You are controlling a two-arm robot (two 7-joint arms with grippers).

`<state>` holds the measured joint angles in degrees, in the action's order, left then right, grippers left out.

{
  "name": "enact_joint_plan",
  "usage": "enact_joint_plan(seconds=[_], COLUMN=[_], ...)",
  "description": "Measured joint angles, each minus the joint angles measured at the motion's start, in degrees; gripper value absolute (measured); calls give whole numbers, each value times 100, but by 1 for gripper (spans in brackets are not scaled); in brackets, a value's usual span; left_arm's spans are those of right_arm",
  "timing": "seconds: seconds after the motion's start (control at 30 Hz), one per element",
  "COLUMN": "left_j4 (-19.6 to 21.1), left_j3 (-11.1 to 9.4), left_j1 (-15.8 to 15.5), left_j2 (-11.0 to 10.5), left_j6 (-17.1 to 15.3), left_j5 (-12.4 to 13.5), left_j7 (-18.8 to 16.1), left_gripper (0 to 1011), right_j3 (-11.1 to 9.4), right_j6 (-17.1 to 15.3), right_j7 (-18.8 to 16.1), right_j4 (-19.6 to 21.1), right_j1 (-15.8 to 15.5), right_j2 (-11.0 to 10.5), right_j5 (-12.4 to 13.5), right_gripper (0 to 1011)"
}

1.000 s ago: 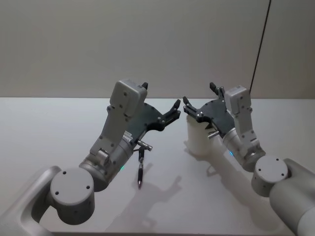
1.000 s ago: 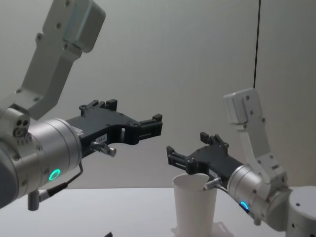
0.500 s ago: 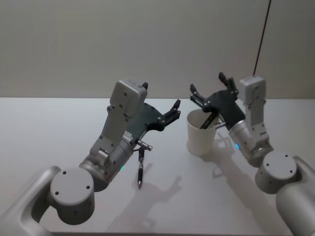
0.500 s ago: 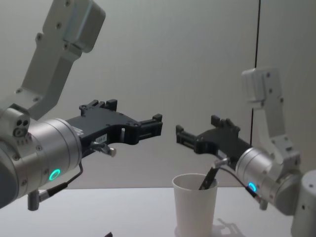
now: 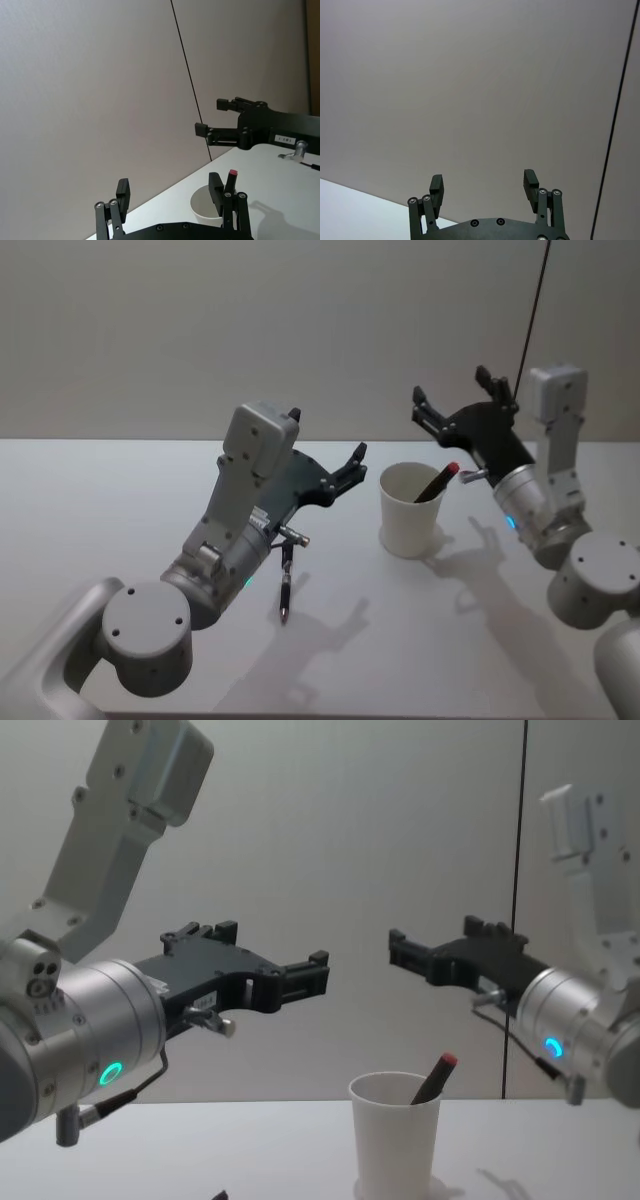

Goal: Place the pen into the pen holder.

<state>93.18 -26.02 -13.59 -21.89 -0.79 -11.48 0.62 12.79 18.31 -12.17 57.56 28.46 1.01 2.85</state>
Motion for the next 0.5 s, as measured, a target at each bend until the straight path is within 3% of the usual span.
enact_joint_plan(seconds=[0.23, 0.5], left_j4=[0, 0], left_j3=[0, 0], left_j1=[0, 0], left_j2=[0, 0], left_j6=[0, 0], left_j5=[0, 0], left_j7=[0, 0], left_gripper=[1003, 1003], right_j3=[-81, -184], right_j6=[-691, -1192], right_j7=[172, 416], right_j4=[848, 1493], right_j1=[-372, -706], right_j2=[-144, -282], right_j5=[124, 294], right_gripper=[1002, 1002])
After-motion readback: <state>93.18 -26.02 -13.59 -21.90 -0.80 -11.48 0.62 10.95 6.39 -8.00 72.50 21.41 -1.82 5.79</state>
